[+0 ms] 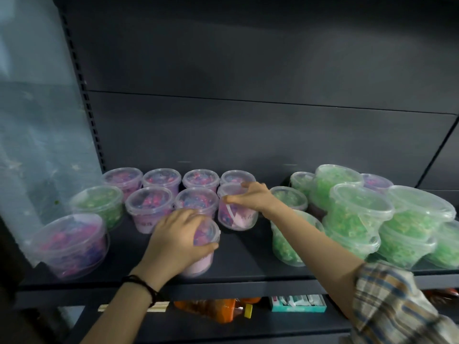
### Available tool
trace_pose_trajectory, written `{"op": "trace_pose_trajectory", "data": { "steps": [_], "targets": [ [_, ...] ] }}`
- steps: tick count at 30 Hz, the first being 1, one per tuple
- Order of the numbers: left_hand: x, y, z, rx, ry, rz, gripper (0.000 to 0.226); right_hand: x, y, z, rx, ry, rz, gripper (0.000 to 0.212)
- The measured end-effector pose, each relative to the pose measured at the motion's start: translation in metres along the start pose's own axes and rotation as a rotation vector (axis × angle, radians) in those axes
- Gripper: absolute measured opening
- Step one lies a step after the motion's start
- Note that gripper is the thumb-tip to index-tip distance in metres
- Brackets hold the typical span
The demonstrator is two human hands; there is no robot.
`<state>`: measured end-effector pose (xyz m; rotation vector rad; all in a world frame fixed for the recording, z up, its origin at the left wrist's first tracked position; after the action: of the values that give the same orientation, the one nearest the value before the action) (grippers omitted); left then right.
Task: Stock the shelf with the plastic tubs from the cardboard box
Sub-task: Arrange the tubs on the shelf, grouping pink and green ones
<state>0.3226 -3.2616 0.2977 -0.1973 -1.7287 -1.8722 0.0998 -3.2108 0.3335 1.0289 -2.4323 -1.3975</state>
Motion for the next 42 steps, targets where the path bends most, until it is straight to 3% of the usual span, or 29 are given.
{"op": "trace_pose_trajectory", "data": {
  "steps": [5,9,13,15,24,29,32,35,38,42],
  "targets": [
    [-0.004,0.000,-0.013,-0.071,0.088,-0.139,0.074,0.004,-0.027,0.003,-0.181,-0.146,0.140,0.095],
    [-0.008,-0.001,-0.018,-0.156,0.090,-0.186,0.081,0.004,-0.033,0.010,-0.191,-0.100,0.144,0.094],
    [-0.015,-0.004,-0.032,-0.172,0.033,-0.326,0.086,0.004,-0.018,0.018,-0.232,0.084,0.053,0.061],
    [-0.016,-0.008,-0.033,-0.194,0.019,-0.323,0.085,0.004,-0.014,0.019,-0.304,0.124,0.074,0.053],
    [-0.006,-0.016,-0.030,-0.228,-0.049,-0.259,0.084,-0.002,-0.025,-0.002,-0.407,0.016,0.204,0.068],
    [-0.008,-0.014,-0.029,-0.218,-0.047,-0.282,0.085,-0.019,-0.019,0.015,-0.201,0.104,0.198,0.057],
    [-0.011,-0.012,-0.026,-0.213,-0.047,-0.266,0.083,-0.042,-0.006,0.039,-0.050,0.164,0.348,0.045],
    [-0.016,-0.009,-0.024,-0.221,-0.042,-0.220,0.081,-0.065,0.002,0.068,-0.175,0.135,0.521,0.042],
    [-0.020,-0.007,-0.026,-0.224,-0.037,-0.196,0.078,-0.075,0.005,0.089,-0.327,0.014,0.463,0.047],
    [-0.020,-0.006,-0.027,-0.216,-0.027,-0.193,0.076,-0.076,0.002,0.100,-0.328,0.052,0.444,0.048]
  ]
}}
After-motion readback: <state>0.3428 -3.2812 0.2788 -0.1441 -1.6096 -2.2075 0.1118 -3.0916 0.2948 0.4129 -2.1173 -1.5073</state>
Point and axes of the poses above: each hand's wrist, its own x-axis towards the middle knuckle, its own y-axis out of the back of the hand, z = x × y, the point moved 1 cm from there along x, towards the middle knuckle, and after that the axes turned 12 degrees about -y, right-handed, at the moved point
